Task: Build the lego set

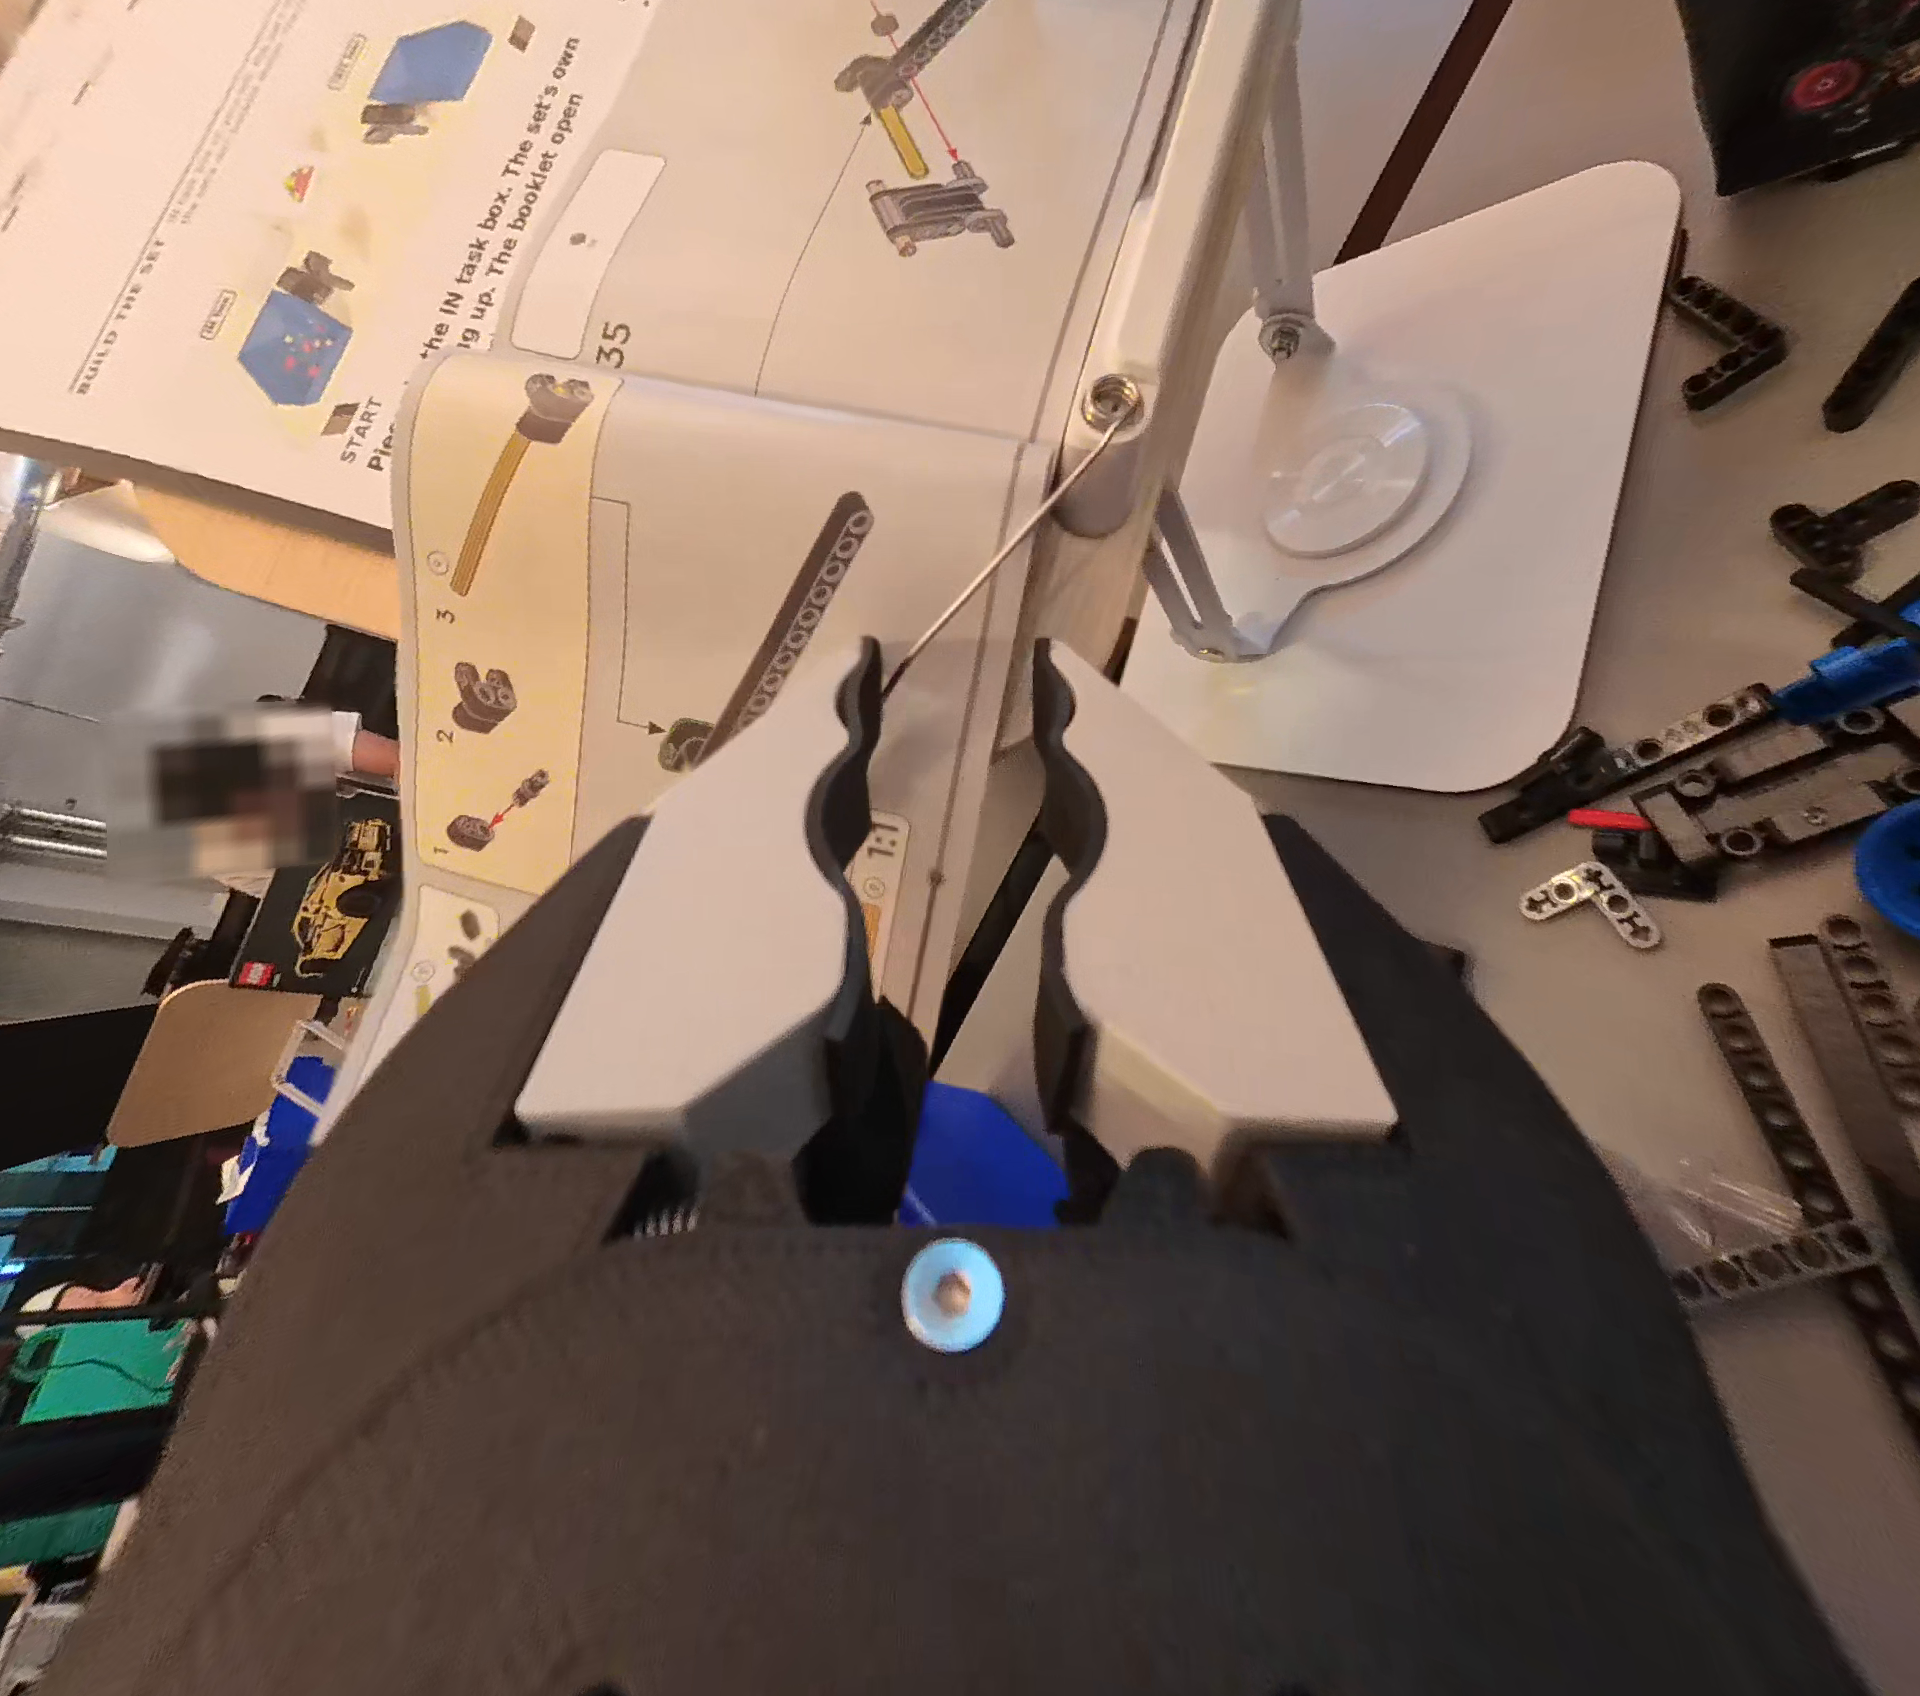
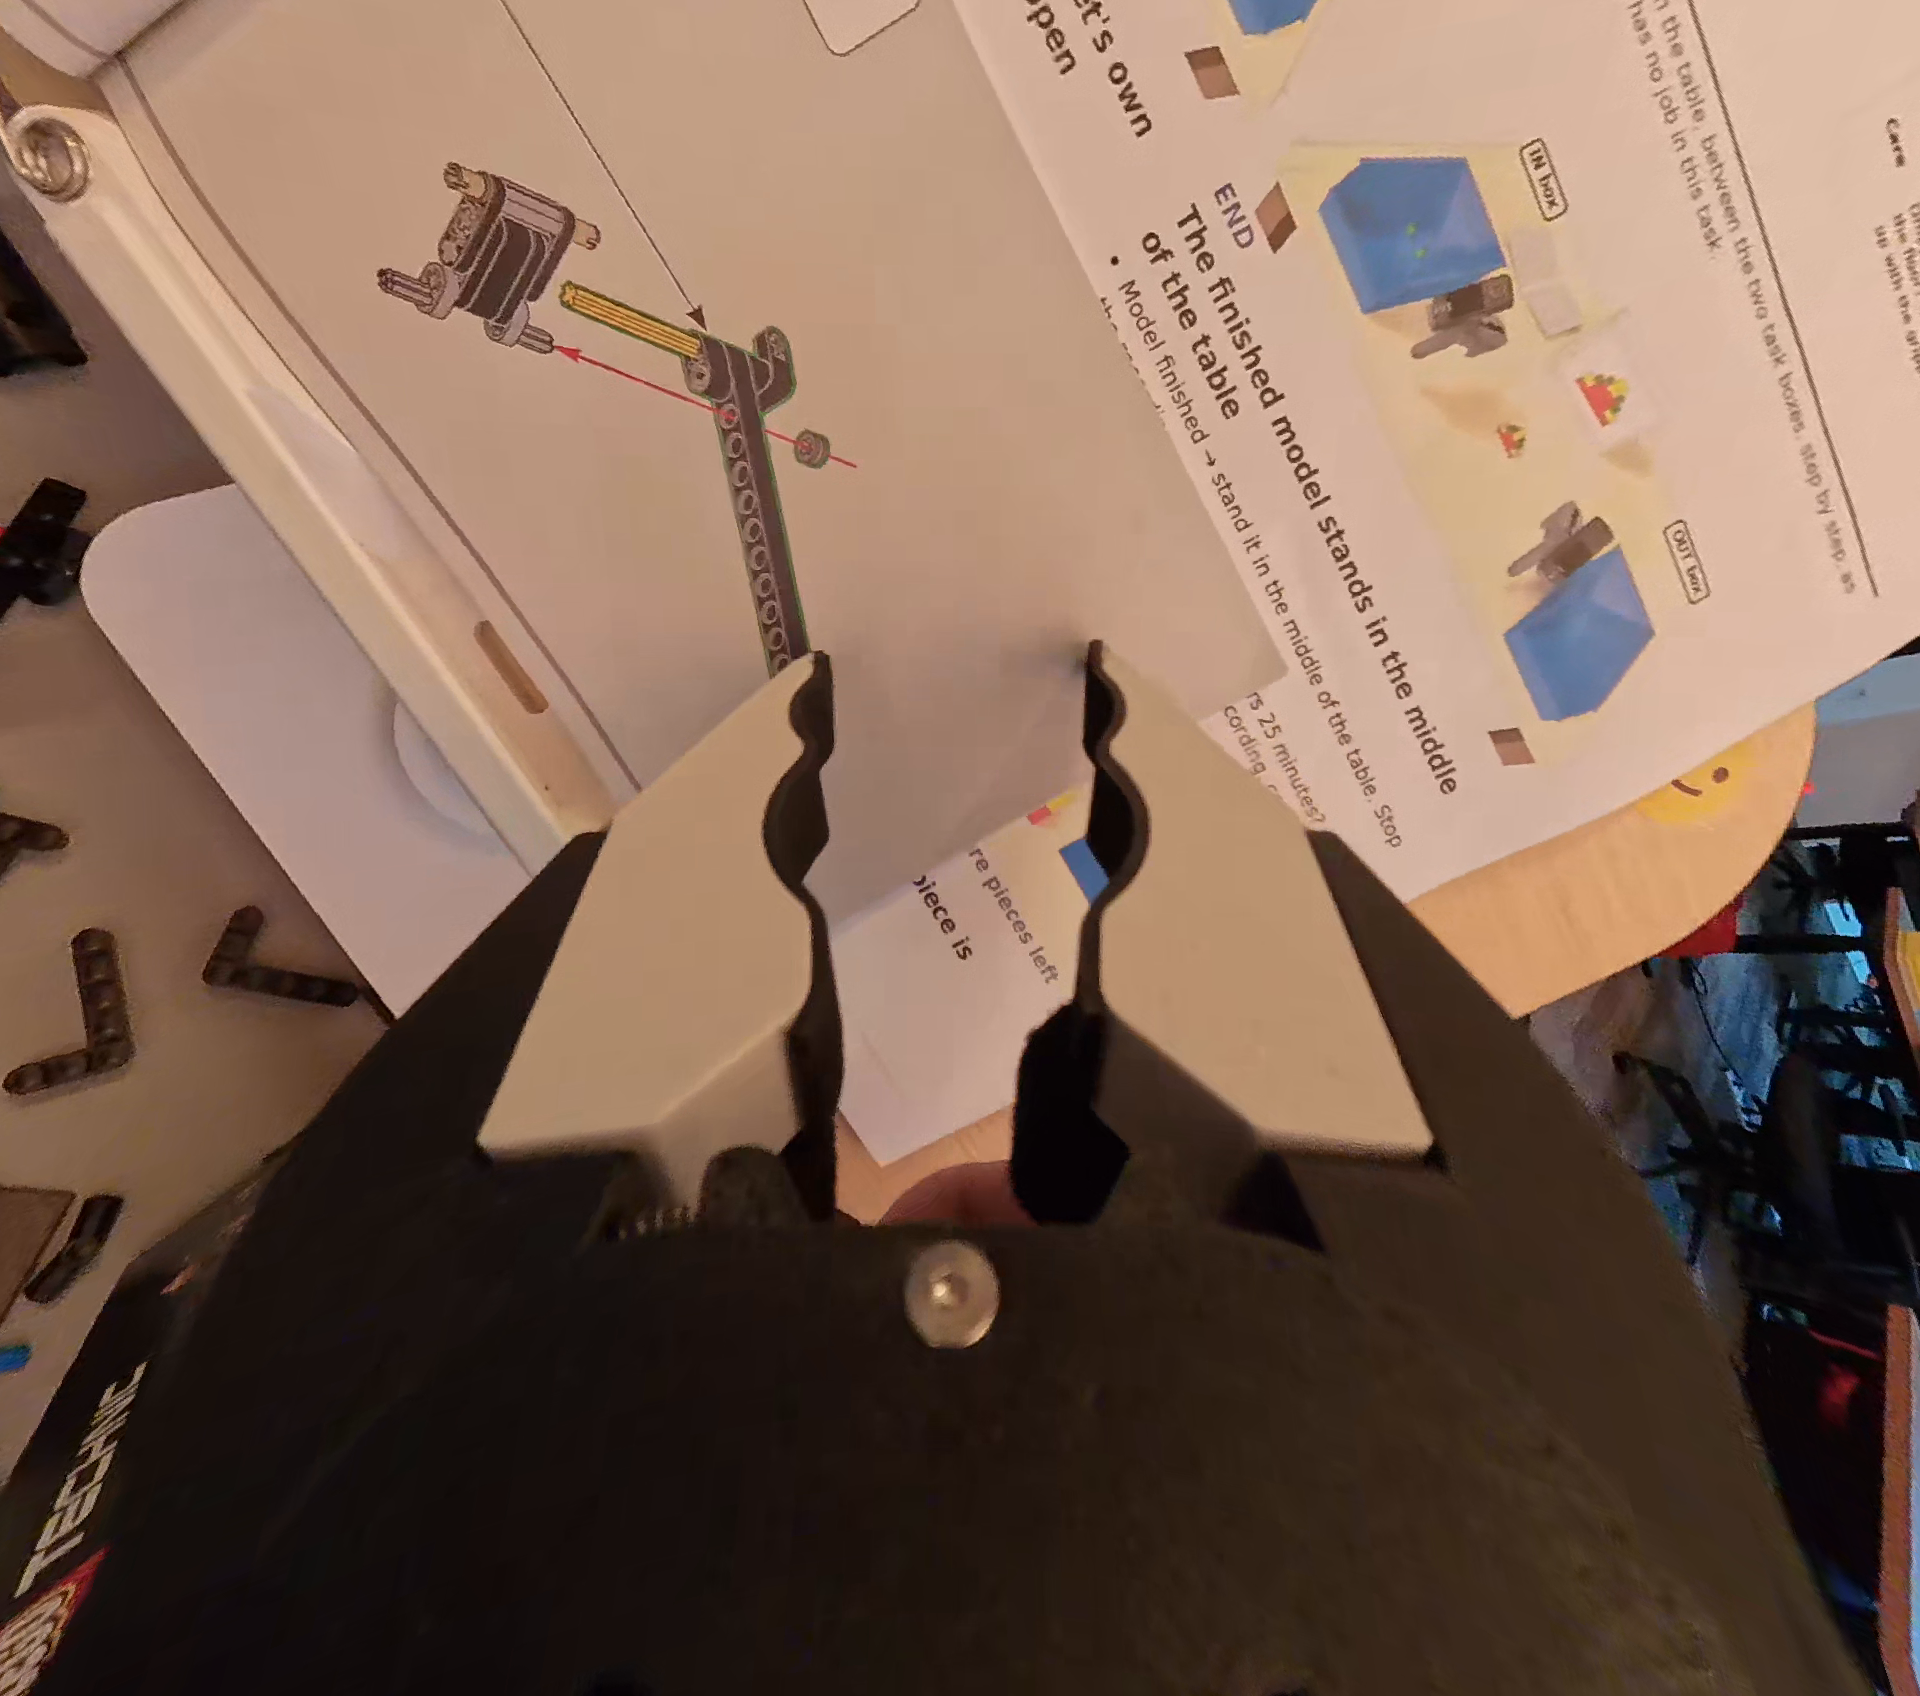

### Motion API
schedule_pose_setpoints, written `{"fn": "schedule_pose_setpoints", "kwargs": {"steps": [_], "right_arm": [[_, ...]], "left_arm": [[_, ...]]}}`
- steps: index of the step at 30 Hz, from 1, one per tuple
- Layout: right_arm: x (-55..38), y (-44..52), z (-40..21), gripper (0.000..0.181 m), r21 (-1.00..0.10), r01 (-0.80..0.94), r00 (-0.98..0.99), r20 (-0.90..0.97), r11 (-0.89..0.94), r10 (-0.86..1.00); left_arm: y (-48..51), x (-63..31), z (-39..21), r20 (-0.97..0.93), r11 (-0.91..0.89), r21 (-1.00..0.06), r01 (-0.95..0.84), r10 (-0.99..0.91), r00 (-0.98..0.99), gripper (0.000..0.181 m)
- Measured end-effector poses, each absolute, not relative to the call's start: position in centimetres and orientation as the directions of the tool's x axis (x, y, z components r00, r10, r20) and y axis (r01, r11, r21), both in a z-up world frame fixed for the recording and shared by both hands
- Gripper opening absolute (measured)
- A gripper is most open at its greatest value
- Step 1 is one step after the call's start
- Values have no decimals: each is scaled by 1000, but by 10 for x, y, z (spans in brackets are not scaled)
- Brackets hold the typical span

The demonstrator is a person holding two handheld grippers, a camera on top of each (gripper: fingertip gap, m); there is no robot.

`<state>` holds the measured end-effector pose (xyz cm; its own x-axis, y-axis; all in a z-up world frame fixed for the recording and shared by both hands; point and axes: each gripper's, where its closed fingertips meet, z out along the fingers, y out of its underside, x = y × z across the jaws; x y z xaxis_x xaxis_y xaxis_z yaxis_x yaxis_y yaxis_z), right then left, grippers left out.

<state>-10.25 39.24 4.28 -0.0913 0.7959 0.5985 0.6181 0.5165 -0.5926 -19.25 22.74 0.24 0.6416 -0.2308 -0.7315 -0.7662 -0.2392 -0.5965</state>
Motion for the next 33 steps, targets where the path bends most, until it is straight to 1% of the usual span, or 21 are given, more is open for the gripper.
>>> {"fn": "schedule_pose_setpoints", "kwargs": {"steps": [1, 3, 6, 8, 10, 13, 15, 16, 18, 20, 22, 24, 26, 28, 30, 33], "right_arm": [[-103, 391, 42, 42, -594, 614, -96, 597, 519, 797], [-103, 390, 41, 39, -592, 611, -103, 599, 525, 795], [-104, 389, 41, 28, -589, 613, -113, 594, 527, 797], [-104, 390, 42, 6, -575, 612, -119, 611, 542, 783], [-104, 388, 40, 0, -561, 617, -129, 619, 551, 775], [-103, 388, 42, 1, -553, 624, -125, 627, 552, 769], [-102, 388, 46, 5, -563, 617, -119, 625, 551, 772], [-102, 389, 48, 12, -572, 611, -110, 623, 547, 775], [-102, 393, 54, 42, -603, 602, -74, 611, 524, 788], [-101, 396, 55, 50, -618, 600, -62, 598, 509, 799], [-102, 398, 53, 53, -630, 596, -60, 583, 498, 810], [-102, 400, 50, 51, -632, 601, -62, 573, 489, 817], [-102, 400, 49, 43, -636, 598, -63, 569, 488, 820], [-103, 400, 49, 37, -643, 593, -60, 565, 485, 823], [-104, 399, 49, 19, -642, 589, -68, 566, 491, 821], [-105, 399, 48, 17, -635, 580, -84, 577, 511, 813]], "left_arm": [[226, -192, 2, -730, -243, -595, -766, -233, 642, 26], [224, -189, 1, -721, -231, -606, -761, -245, 649, 24], [220, -187, -6, -703, -232, -617, -752, -266, 659, 22], [217, -185, -10, -690, -241, -623, -745, -281, 667, 22], [213, -183, -11, -692, -239, -618, -749, -285, 663, 21], [208, -180, -7, -701, -213, -625, -751, -270, 660, 20], [206, -180, -2, -690, -201, -646, -737, -259, 676, 22], [206, -180, 0, -688, -198, -651, -733, -252, 680, 24], [207, -185, 4, -691, -201, -657, -727, -224, 687, 27], [208, -188, 5, -681, -197, -672, -714, -213, 700, 29], [210, -192, 1, -671, -215, -676, -705, -215, 709, 31], [211, -194, -5, -668, -230, -670, -705, -228, 709, 31], [212, -194, -12, -670, -246, -658, -712, -240, 702, 32], [211, -194, -14, -670, -252, -655, -712, -243, 702, 28], [210, -193, -15, -662, -250, -661, -708, -249, 707, 25], [209, -193, -20, -659, -256, -656, -710, -264, 704, 25]]}}
